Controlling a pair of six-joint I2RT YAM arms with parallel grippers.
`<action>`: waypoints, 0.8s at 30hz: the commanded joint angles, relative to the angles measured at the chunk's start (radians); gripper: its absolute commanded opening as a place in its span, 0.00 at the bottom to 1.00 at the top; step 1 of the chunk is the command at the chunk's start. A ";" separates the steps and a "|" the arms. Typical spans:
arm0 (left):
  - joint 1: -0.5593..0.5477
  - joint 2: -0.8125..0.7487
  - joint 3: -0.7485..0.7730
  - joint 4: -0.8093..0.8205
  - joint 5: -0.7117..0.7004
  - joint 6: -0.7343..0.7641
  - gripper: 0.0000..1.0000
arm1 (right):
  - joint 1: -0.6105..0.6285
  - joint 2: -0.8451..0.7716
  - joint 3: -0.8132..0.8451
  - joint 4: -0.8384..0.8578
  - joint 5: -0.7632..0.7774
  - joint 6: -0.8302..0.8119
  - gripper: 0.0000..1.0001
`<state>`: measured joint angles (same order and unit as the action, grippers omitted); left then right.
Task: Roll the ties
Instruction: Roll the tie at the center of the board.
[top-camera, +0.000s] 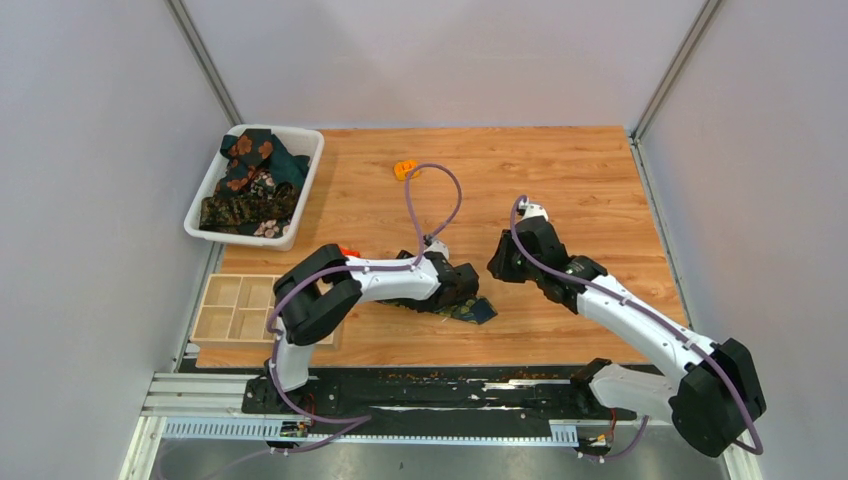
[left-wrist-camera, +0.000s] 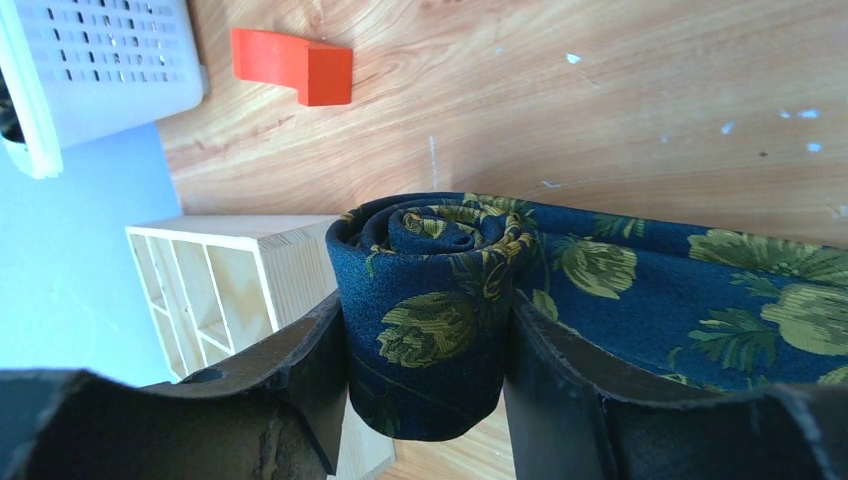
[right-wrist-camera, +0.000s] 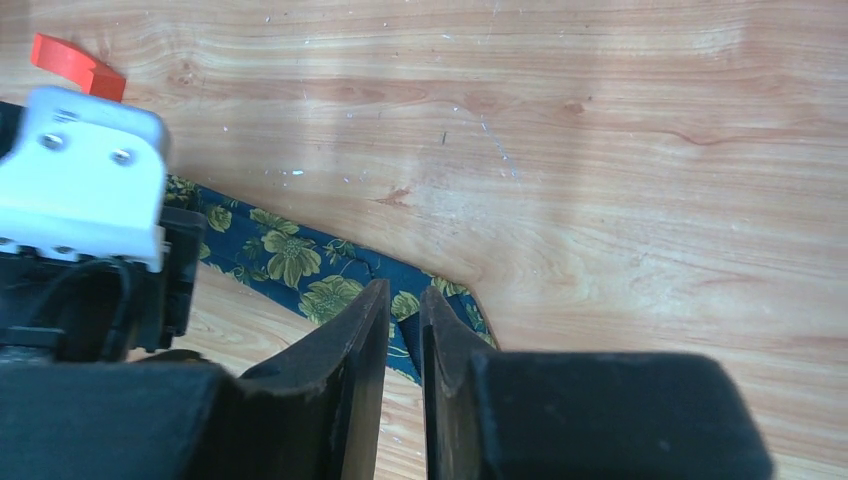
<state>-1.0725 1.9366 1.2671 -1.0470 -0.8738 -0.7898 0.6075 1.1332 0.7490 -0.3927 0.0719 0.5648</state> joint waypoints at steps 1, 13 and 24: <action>-0.039 0.060 0.056 -0.018 -0.051 -0.012 0.60 | -0.012 -0.053 -0.005 -0.015 0.017 0.009 0.19; -0.084 0.080 0.091 0.018 0.013 0.043 0.74 | -0.015 -0.078 0.000 -0.028 0.011 0.009 0.20; -0.092 -0.014 0.076 0.107 0.149 0.121 0.76 | -0.020 -0.101 0.033 -0.051 0.020 0.001 0.21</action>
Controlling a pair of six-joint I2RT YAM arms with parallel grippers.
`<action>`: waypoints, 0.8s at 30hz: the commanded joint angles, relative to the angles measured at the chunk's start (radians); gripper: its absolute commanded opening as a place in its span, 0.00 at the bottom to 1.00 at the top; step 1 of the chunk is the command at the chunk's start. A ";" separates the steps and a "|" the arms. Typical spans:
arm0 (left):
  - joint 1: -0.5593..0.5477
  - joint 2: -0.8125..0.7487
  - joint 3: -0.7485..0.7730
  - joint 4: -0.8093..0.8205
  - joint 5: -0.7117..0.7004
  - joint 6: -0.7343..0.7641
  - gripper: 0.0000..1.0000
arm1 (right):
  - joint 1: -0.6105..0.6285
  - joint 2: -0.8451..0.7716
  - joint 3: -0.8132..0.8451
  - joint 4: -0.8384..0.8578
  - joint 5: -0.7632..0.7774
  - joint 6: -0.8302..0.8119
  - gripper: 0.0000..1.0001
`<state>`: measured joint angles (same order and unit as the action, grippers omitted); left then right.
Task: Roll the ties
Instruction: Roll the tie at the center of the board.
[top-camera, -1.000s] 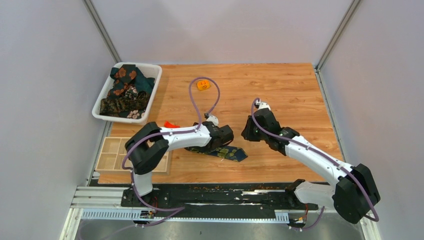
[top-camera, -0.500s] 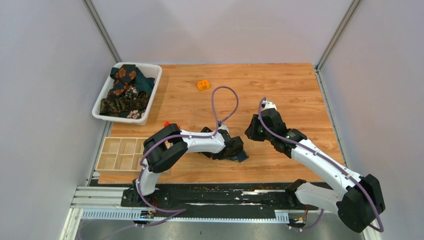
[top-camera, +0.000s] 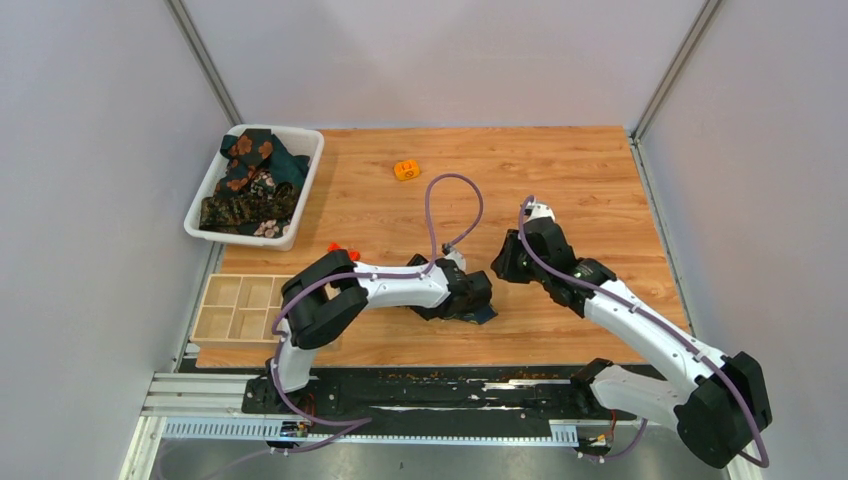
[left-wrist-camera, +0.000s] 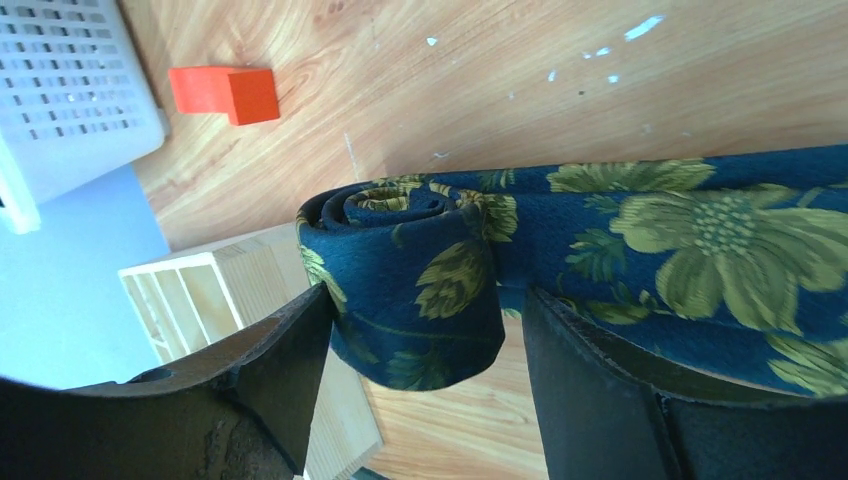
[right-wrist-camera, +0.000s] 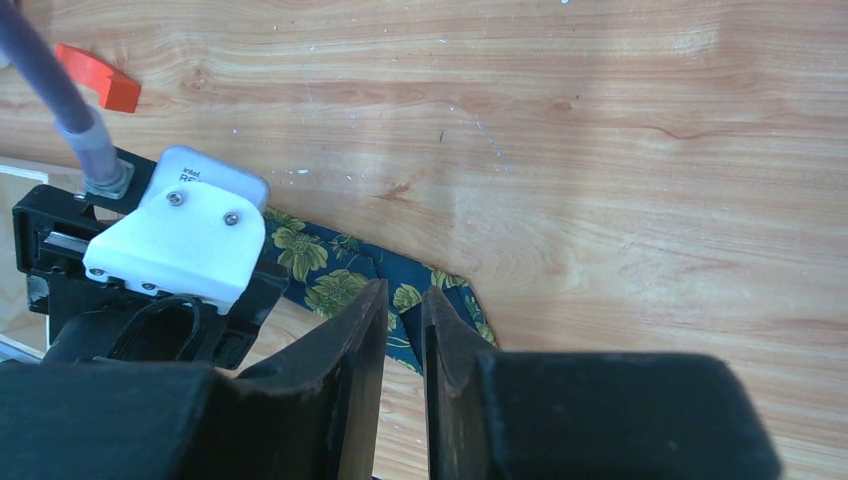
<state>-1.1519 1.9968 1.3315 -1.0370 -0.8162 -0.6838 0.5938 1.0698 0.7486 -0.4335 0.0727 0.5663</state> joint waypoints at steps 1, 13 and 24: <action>-0.013 -0.085 0.006 0.107 0.104 0.022 0.76 | -0.008 -0.042 0.036 -0.011 0.020 -0.003 0.21; -0.012 -0.172 -0.010 0.166 0.194 0.046 0.76 | -0.011 -0.044 0.045 -0.006 0.004 0.009 0.21; -0.005 -0.312 -0.028 0.147 0.155 0.052 0.78 | -0.009 0.005 0.052 0.044 -0.134 -0.002 0.21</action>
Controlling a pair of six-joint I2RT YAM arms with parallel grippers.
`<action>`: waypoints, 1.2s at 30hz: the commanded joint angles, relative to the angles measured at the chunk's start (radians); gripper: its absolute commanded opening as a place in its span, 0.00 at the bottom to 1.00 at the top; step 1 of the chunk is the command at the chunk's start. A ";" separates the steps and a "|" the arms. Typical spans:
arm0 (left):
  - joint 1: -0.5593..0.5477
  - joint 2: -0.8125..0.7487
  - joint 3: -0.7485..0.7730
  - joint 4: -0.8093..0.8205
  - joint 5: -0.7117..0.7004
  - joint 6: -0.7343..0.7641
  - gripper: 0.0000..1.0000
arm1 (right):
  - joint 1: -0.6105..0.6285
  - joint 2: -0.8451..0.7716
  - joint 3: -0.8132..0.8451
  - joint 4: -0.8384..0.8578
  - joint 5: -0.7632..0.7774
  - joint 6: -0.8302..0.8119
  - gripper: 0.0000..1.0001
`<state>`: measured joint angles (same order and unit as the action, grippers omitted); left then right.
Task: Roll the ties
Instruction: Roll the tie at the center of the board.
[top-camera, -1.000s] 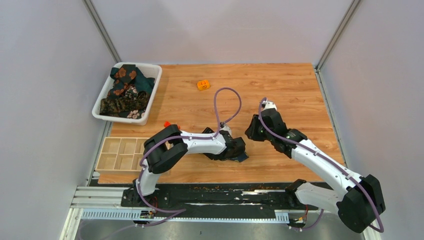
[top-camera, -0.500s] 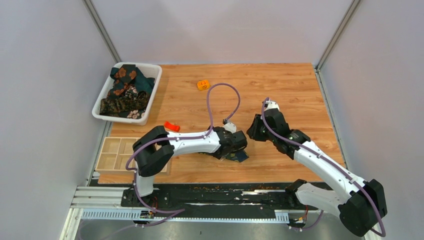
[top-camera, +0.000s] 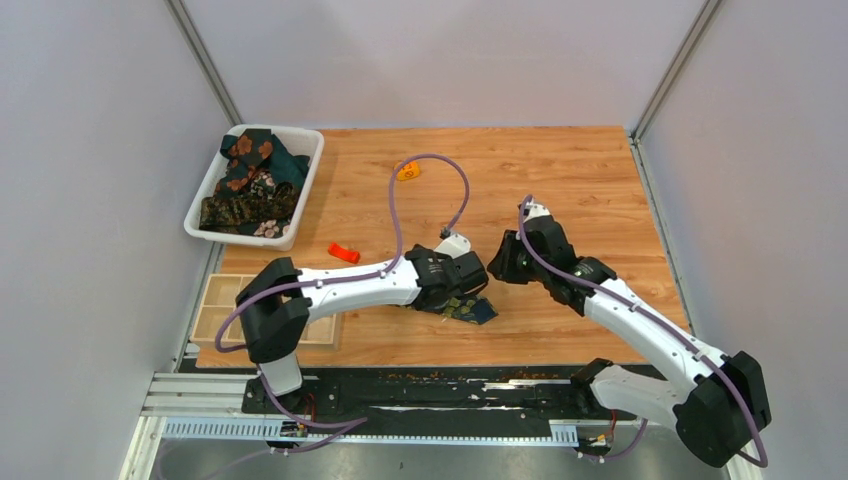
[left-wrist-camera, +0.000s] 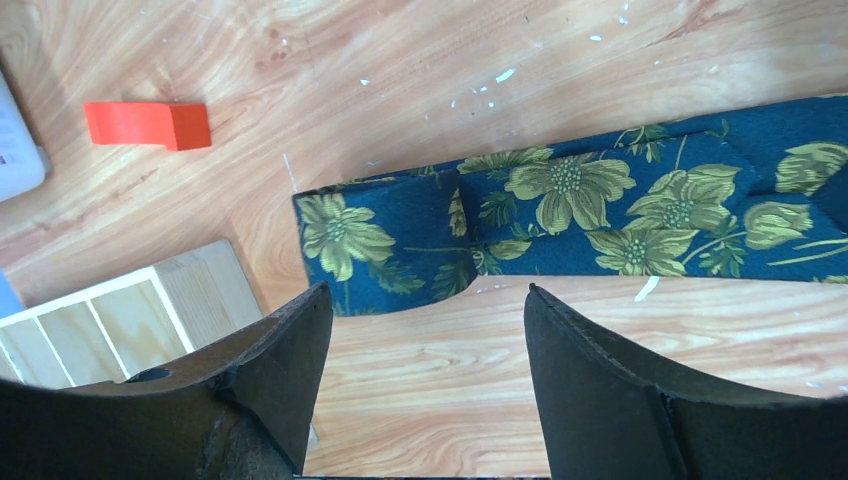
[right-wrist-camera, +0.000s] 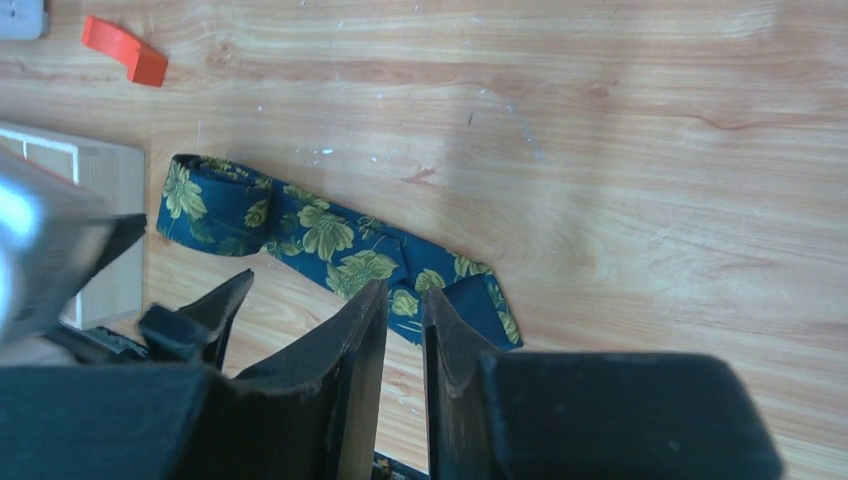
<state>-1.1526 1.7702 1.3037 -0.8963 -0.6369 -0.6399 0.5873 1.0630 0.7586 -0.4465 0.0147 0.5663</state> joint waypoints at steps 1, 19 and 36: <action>-0.001 -0.103 -0.001 0.001 -0.023 0.012 0.78 | -0.002 0.017 0.042 0.067 -0.095 0.000 0.21; 0.456 -0.588 -0.423 0.402 0.595 0.207 0.99 | 0.140 0.317 0.132 0.274 -0.295 0.049 0.21; 0.618 -0.361 -0.479 0.518 0.845 0.243 0.94 | 0.154 0.467 0.167 0.370 -0.380 0.069 0.19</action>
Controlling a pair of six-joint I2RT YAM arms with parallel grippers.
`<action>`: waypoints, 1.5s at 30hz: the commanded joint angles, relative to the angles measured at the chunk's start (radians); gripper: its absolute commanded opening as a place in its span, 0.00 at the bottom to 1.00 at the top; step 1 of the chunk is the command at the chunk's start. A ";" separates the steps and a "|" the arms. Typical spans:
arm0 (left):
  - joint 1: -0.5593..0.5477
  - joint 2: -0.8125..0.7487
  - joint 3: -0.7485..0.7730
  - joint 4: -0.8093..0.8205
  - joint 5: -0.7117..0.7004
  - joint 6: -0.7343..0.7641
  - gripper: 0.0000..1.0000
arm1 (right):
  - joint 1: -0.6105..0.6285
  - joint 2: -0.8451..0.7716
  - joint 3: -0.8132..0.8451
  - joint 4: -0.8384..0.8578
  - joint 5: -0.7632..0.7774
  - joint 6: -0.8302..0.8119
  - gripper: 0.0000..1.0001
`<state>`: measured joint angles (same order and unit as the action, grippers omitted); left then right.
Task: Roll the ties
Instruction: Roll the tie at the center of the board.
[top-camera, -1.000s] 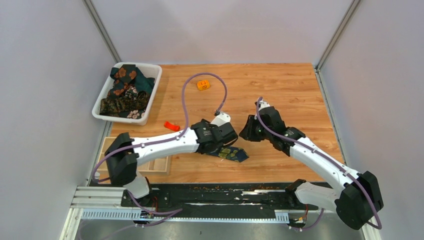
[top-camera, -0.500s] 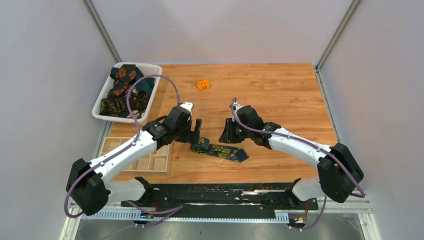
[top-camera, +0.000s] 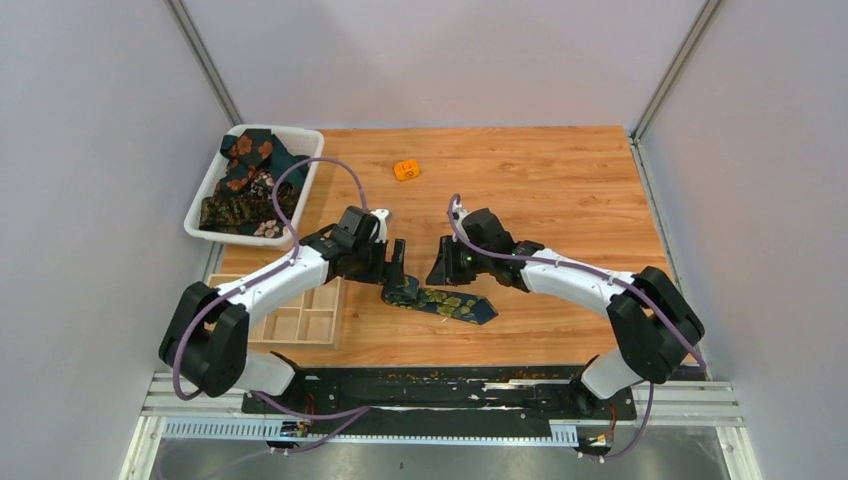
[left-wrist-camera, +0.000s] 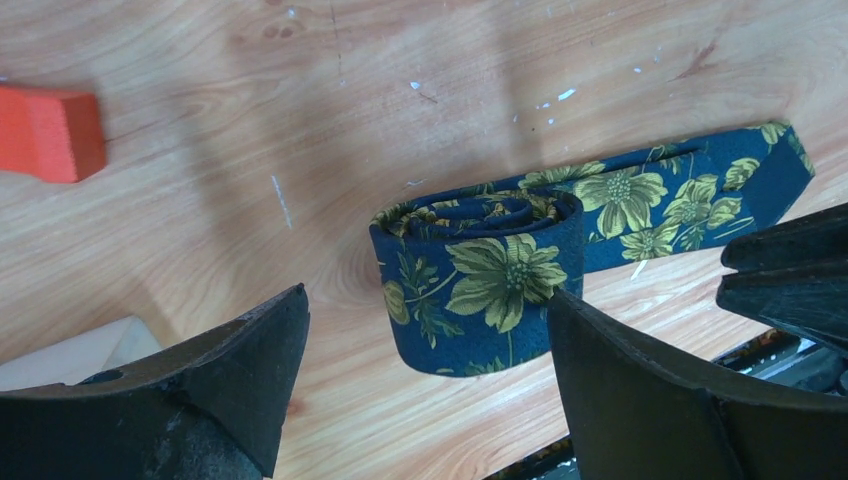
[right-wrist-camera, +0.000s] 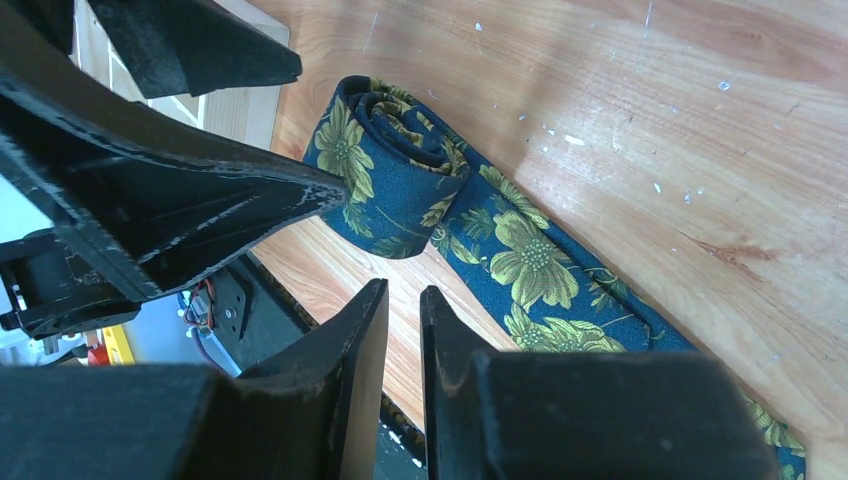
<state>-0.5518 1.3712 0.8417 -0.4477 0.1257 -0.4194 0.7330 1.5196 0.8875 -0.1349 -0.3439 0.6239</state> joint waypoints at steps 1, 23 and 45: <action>0.018 0.054 -0.019 0.076 0.097 0.022 0.94 | 0.008 0.012 0.039 0.056 -0.020 0.010 0.19; 0.008 0.127 -0.094 0.167 0.156 -0.065 0.64 | 0.009 0.043 -0.015 0.092 0.007 0.017 0.23; -0.282 0.381 0.381 -0.482 -0.631 -0.126 0.59 | -0.035 -0.193 -0.060 -0.195 0.335 0.002 0.67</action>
<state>-0.7853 1.6688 1.1435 -0.7834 -0.3145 -0.5064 0.7219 1.3945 0.8459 -0.2409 -0.1349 0.6250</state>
